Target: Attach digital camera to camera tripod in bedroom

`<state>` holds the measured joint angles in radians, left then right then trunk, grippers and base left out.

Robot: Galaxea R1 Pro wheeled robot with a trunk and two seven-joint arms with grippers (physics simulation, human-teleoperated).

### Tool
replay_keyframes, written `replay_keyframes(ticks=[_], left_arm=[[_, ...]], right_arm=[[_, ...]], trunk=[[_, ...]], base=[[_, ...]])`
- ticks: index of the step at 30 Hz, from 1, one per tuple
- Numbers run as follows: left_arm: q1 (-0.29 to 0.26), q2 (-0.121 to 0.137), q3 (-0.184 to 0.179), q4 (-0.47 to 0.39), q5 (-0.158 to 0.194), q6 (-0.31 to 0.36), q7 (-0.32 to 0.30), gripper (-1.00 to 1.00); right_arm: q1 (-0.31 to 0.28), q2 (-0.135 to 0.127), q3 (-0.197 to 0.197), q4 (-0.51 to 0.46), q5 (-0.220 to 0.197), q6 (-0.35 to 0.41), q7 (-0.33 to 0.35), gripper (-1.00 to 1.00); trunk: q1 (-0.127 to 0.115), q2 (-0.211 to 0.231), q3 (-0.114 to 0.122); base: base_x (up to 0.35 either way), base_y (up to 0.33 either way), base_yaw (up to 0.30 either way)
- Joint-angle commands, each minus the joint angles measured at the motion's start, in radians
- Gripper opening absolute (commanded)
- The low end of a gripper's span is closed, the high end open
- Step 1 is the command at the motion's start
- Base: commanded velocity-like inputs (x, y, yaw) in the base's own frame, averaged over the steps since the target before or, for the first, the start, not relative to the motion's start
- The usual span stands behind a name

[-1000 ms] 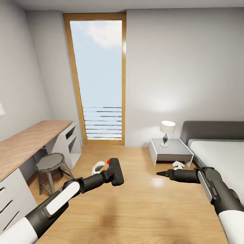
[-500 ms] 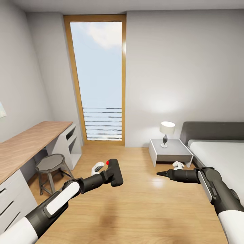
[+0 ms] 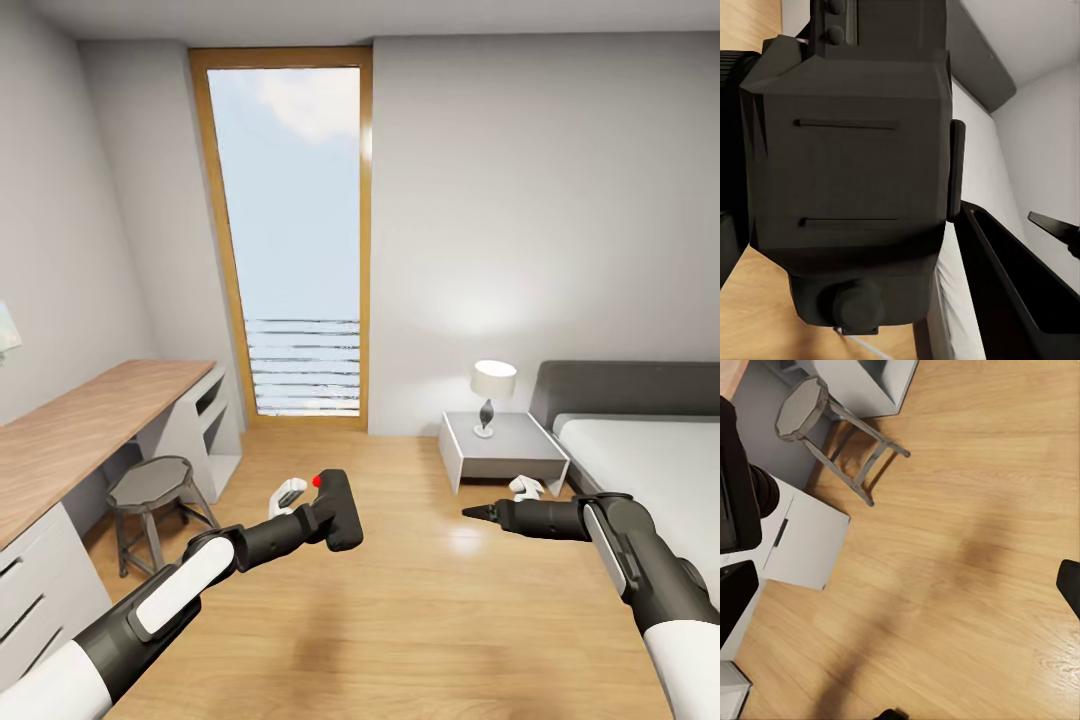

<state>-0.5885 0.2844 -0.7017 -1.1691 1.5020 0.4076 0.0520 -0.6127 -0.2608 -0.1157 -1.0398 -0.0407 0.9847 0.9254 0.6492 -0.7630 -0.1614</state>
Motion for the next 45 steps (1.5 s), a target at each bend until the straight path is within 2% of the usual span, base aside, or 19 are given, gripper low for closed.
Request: replay_keyframes(ticks=[1,45], left_arm=[[-0.001,0.001,-0.002,-0.001,0.009,0.000,0.005,-1.00],[-0.001,0.000,-0.002,-0.003,0.009,0.000,0.004,-1.00]], right_arm=[[-0.001,0.000,-0.001,0.000,-0.004,0.008,0.000,1.00],[-0.001,0.000,-0.001,-0.002,-0.003,0.009,0.001,1.00]], trunk=[[-0.004,0.006,0.002],[-0.172,0.314,0.139]], base=[[0.000,0.000,0.000],[0.000,0.000,0.000]])
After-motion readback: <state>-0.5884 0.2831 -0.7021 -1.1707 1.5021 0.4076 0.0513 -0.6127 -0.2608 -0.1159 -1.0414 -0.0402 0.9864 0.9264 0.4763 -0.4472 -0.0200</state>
